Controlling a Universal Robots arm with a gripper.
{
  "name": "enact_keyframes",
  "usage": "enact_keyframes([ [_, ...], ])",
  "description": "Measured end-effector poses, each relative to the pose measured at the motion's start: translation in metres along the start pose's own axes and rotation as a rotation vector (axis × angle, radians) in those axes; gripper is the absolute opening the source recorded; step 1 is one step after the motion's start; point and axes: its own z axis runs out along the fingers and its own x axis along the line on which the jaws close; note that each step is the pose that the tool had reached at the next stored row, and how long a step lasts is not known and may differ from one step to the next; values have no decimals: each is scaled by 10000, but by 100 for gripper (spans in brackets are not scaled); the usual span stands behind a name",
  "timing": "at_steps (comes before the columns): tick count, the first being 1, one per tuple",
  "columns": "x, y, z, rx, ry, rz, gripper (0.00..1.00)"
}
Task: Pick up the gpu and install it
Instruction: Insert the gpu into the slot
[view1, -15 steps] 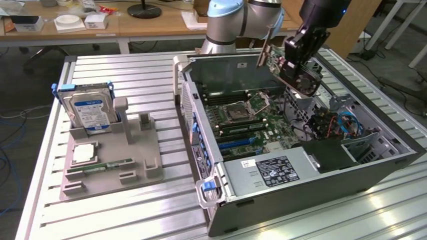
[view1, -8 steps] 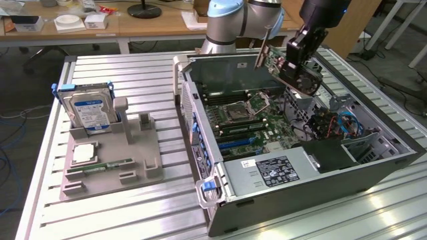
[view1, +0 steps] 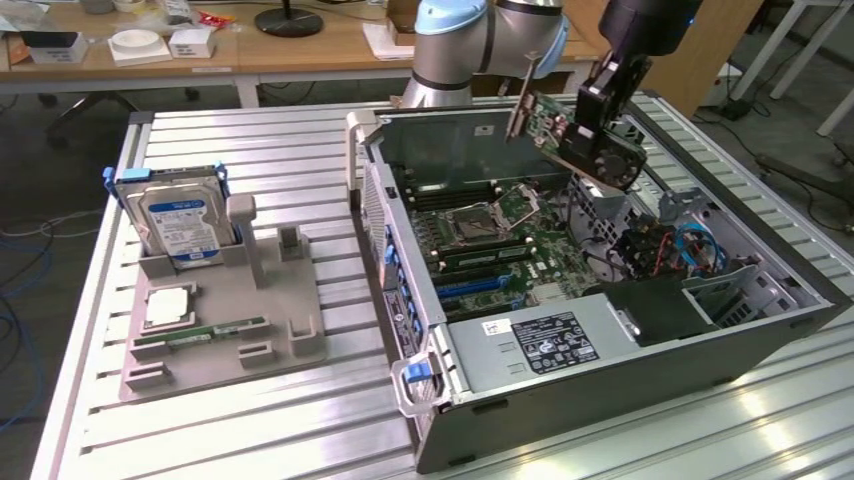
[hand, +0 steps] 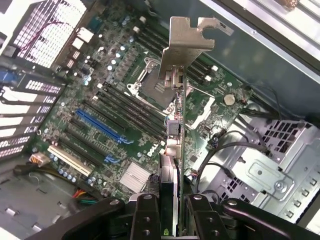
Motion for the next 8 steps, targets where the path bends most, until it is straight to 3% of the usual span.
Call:
enact_keyframes([
  [8,0,0,0,11,19,-835,27],
])
